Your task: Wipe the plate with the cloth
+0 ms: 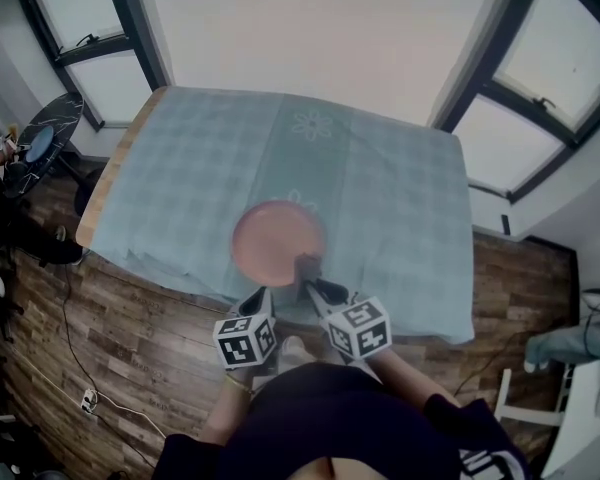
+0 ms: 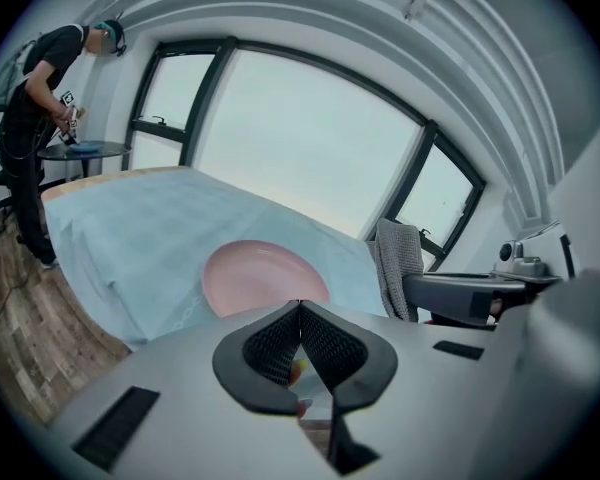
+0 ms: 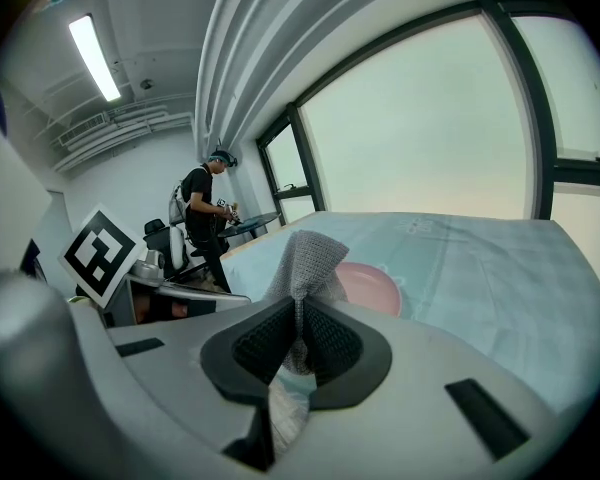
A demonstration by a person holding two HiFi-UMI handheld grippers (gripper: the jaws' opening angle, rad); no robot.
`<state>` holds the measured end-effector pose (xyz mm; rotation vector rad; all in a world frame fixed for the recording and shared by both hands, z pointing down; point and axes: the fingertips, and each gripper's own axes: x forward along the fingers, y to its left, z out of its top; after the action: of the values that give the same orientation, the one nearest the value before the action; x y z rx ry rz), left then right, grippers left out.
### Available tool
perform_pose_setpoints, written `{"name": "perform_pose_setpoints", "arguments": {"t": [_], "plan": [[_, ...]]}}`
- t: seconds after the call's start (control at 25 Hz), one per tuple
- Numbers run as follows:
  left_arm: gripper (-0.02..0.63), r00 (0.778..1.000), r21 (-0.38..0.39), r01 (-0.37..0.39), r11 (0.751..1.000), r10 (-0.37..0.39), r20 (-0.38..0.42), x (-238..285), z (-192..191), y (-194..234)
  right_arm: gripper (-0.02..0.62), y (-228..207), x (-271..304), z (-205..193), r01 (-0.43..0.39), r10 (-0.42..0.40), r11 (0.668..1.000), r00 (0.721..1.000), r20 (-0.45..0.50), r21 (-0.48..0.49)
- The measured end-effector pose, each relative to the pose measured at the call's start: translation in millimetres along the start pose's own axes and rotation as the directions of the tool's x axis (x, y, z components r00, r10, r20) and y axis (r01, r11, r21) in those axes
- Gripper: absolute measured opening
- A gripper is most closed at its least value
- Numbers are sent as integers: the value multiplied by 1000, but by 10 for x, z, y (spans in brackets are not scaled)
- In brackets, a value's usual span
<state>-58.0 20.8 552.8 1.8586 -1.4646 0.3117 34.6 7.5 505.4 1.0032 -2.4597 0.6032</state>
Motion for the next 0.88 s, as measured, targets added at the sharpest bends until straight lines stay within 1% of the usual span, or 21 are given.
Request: {"name": "perform_pose_setpoints", "arguments": {"t": [0.28,0.48,0.68,0.88], "plan": [[14,999,4,-21,1000,21,-27,193,148,307,32,-54,357,188,0,0,1000,1000,-9,-12],[14,999,-1,-33,999,33,-32,278,239,463,32,-83,518,297,5,-5,1000,1000,-10,-15],[14,998,-16,-60,998,60,-28,324,267,581,32,-132,605,327,8,-9,1000,1000,-22,-26],[14,995,-25,-87,996,86,-43,382,243,698,32,-177,693,366,6,-7,1000,999,-32,-31]]}}
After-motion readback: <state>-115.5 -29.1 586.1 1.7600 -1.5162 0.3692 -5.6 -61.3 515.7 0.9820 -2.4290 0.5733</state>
